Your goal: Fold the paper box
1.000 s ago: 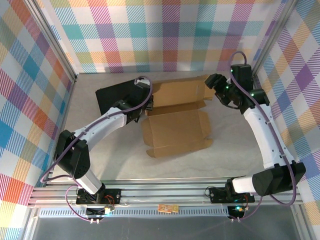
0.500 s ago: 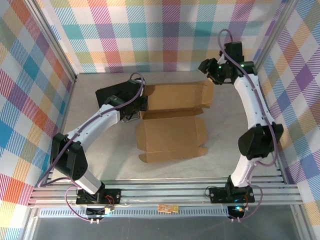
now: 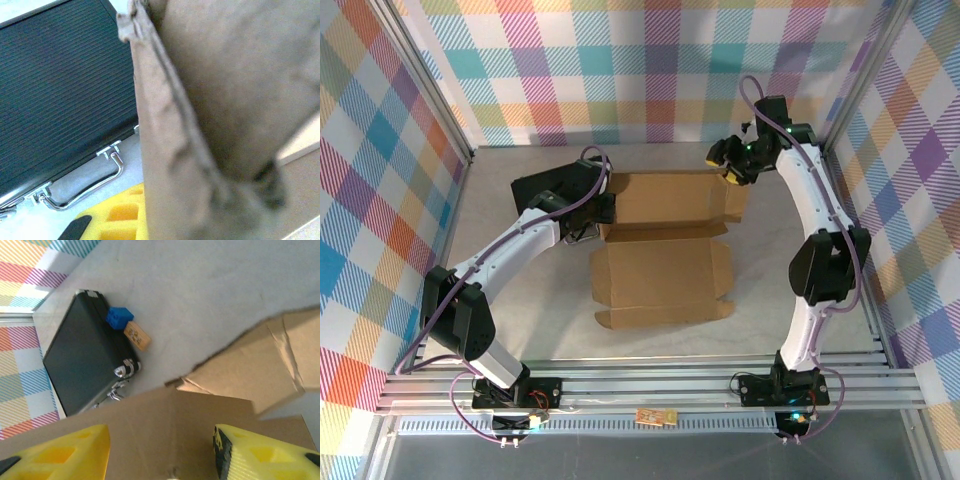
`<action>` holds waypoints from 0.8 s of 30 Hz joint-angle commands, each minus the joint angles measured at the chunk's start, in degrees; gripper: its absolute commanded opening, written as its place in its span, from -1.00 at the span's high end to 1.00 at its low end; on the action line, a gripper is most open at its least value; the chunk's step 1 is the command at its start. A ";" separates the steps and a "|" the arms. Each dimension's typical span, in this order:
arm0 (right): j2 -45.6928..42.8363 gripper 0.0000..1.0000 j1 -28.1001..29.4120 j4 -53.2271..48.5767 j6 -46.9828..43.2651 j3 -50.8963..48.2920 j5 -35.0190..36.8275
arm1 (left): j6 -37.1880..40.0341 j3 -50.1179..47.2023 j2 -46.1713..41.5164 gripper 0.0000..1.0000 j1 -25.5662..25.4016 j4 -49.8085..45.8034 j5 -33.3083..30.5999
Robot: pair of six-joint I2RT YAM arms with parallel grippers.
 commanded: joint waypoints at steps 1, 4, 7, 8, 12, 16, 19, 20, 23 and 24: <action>-3.03 -0.13 -0.45 0.81 0.44 -1.90 -1.82 | 0.22 2.55 -0.30 1.00 0.58 -0.33 0.52; -2.94 -0.11 -0.41 1.83 1.96 -2.98 -3.58 | 0.21 2.81 -0.01 1.00 0.56 -0.25 0.80; -3.03 -0.04 -0.32 4.45 4.27 -4.26 -5.26 | 0.30 2.93 -0.01 1.00 0.58 0.16 1.41; -2.88 -0.01 -0.30 5.26 5.29 -4.46 -5.92 | 0.25 2.80 -0.04 1.00 0.58 0.34 1.53; -2.98 0.19 0.29 7.80 8.62 -5.96 -7.69 | 0.39 2.86 -0.01 1.00 0.58 0.54 1.51; -3.94 0.40 1.14 9.69 10.25 -8.29 -7.21 | 0.00 2.86 0.32 1.00 0.58 0.71 1.03; -4.59 0.49 1.55 10.50 10.43 -10.08 -6.51 | -0.60 2.77 0.67 1.00 0.58 0.69 -0.21; -4.71 0.50 1.64 10.74 10.43 -10.60 -6.33 | -0.84 2.69 0.77 1.00 0.58 0.84 -0.78; -5.43 0.62 1.86 11.91 10.93 -12.55 -6.14 | -1.40 2.20 0.93 1.00 0.50 1.79 -2.02; -5.70 0.65 1.85 12.48 11.21 -13.24 -6.13 | -1.58 2.25 1.04 1.00 0.50 2.02 -2.41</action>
